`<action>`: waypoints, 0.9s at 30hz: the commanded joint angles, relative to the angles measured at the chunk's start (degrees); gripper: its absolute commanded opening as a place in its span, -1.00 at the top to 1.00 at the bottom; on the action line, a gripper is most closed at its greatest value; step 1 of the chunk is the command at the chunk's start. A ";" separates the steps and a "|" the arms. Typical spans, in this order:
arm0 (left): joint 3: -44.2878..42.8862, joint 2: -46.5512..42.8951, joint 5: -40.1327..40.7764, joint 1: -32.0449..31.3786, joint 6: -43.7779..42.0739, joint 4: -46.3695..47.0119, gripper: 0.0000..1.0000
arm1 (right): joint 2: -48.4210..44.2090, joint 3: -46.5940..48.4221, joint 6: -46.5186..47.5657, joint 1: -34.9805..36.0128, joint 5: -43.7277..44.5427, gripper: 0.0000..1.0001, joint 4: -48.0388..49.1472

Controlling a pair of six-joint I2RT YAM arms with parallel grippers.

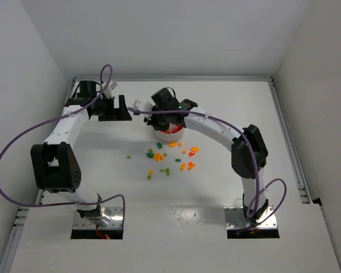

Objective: Sort the legos into containers by color

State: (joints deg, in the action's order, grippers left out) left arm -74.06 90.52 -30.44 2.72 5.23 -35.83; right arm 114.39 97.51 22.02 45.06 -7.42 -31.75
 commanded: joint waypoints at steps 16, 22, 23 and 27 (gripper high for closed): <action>0.67 -4.21 11.90 -5.09 2.24 2.88 -1.00 | 1.36 3.56 -0.66 -3.22 1.97 0.41 0.90; 0.67 -5.97 9.96 -5.71 -0.40 2.88 -1.00 | 0.84 4.09 -1.72 -3.22 1.97 0.32 0.90; 1.28 -6.49 8.39 -5.71 -1.97 2.88 -1.00 | 0.31 4.09 -2.41 -3.22 1.97 0.32 0.90; 1.81 -9.30 7.67 -8.78 -3.65 2.88 -1.00 | -5.91 -0.37 -12.66 -5.92 3.28 0.39 5.89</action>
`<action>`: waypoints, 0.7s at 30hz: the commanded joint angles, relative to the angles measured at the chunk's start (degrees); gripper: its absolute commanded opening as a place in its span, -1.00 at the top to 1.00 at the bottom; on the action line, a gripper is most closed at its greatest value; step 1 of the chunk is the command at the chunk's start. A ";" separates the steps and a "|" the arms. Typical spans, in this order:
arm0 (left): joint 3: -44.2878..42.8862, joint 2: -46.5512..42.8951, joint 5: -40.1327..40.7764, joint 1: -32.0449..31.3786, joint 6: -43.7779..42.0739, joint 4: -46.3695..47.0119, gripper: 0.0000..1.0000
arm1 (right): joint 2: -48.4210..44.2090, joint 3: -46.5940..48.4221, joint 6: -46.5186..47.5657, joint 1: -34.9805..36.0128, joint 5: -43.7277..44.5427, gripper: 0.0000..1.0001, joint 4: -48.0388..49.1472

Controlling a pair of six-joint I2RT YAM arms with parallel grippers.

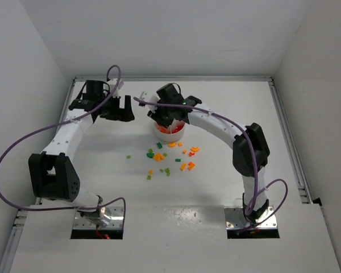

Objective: Sort the legos into containers by color

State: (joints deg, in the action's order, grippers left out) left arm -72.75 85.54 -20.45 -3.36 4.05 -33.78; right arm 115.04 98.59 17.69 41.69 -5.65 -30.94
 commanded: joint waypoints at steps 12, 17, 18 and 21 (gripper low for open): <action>6.13 -7.32 8.04 -32.28 -0.28 5.21 -0.82 | -17.31 -17.02 -27.18 -33.93 -2.07 0.56 2.30; 2.73 3.72 11.75 -42.86 -0.28 5.92 -0.63 | -18.97 -20.62 -27.19 -39.31 -6.12 0.56 0.53; 1.05 6.02 12.62 -43.75 -0.28 5.92 -0.56 | -19.59 -21.32 -27.19 -39.32 -6.74 0.56 1.14; -6.51 12.53 14.99 -45.24 0.95 5.39 -0.38 | -20.39 -22.82 -27.19 -40.64 -7.36 0.54 1.14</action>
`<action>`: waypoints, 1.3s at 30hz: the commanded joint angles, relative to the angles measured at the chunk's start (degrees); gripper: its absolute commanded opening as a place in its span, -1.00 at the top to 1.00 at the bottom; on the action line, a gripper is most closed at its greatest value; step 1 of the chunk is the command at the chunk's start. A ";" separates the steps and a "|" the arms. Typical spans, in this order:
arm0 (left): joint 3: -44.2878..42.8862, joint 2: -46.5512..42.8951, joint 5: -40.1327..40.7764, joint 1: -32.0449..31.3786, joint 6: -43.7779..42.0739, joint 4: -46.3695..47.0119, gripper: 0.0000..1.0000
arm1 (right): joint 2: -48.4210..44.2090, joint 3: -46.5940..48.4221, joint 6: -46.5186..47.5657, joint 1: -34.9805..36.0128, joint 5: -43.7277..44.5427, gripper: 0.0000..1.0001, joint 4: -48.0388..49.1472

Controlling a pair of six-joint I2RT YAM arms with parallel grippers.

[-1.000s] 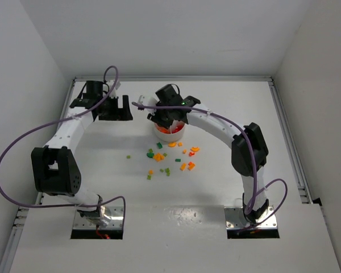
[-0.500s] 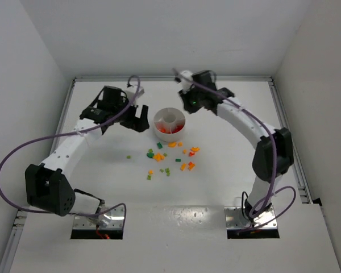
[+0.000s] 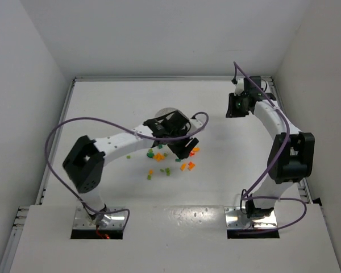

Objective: Sort the legos into containers by color

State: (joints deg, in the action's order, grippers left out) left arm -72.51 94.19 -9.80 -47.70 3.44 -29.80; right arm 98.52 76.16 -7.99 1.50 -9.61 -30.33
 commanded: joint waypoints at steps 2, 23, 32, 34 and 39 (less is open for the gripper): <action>-11.13 9.05 4.35 -1.52 2.36 0.80 -0.31 | -4.39 -0.40 -1.50 -1.49 -4.02 0.54 0.53; -22.40 26.30 6.90 -4.59 1.13 -1.31 -0.31 | -3.33 0.13 -2.03 -3.69 -9.20 0.54 0.53; -23.03 28.77 5.76 -4.06 0.60 -1.84 -0.23 | -3.33 0.13 -2.03 -4.22 -9.73 0.54 0.53; -23.03 29.29 5.76 -4.06 0.60 -1.84 -0.21 | -3.33 0.65 -2.03 -4.22 -9.73 0.54 0.53; -23.03 29.82 5.23 -3.01 0.60 -1.84 -0.16 | -2.81 0.66 -2.03 -4.22 -9.73 0.54 0.53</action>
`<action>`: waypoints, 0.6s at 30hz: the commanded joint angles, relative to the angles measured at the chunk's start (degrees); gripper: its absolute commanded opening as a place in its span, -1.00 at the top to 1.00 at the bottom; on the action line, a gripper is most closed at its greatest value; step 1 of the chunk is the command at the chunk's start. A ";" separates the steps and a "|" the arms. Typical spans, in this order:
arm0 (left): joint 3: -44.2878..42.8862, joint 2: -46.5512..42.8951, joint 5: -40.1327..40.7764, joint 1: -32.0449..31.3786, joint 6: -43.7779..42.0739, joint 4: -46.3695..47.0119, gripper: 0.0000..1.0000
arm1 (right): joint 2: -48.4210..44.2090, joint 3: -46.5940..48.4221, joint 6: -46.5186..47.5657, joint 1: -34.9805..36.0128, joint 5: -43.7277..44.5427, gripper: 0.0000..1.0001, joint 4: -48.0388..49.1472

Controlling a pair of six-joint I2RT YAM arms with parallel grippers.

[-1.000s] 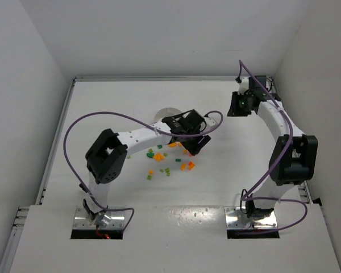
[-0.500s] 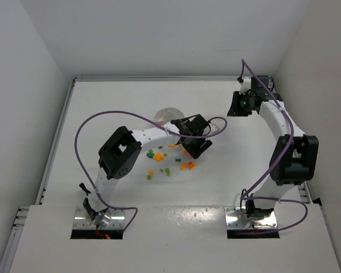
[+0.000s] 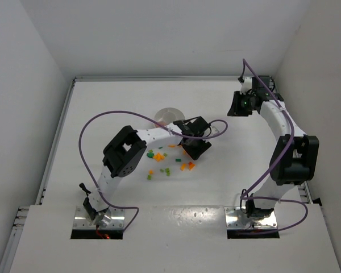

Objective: Sort the legos into containers by color

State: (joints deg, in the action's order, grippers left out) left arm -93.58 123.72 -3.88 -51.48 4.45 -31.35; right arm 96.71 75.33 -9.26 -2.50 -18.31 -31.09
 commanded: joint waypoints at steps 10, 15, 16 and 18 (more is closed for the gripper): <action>-0.73 0.29 -1.83 1.83 -0.40 -0.81 0.05 | -0.47 1.49 -0.76 -0.22 -1.56 0.54 1.30; 0.42 -0.23 -2.36 1.83 -0.40 -0.81 0.17 | -0.47 1.49 -0.76 -0.22 -1.56 0.54 1.30; 0.42 -0.76 -3.06 1.83 -0.40 -0.81 0.20 | -0.47 1.49 -0.76 -0.22 -1.56 0.54 1.30; 0.94 -0.76 -3.59 1.83 -0.40 -0.81 0.24 | -0.47 1.49 -0.76 -0.22 -1.56 0.54 1.30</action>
State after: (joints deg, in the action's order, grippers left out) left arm -93.34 124.07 -5.67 -50.13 3.90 -31.79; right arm 96.71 75.33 -9.28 -2.50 -18.68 -31.09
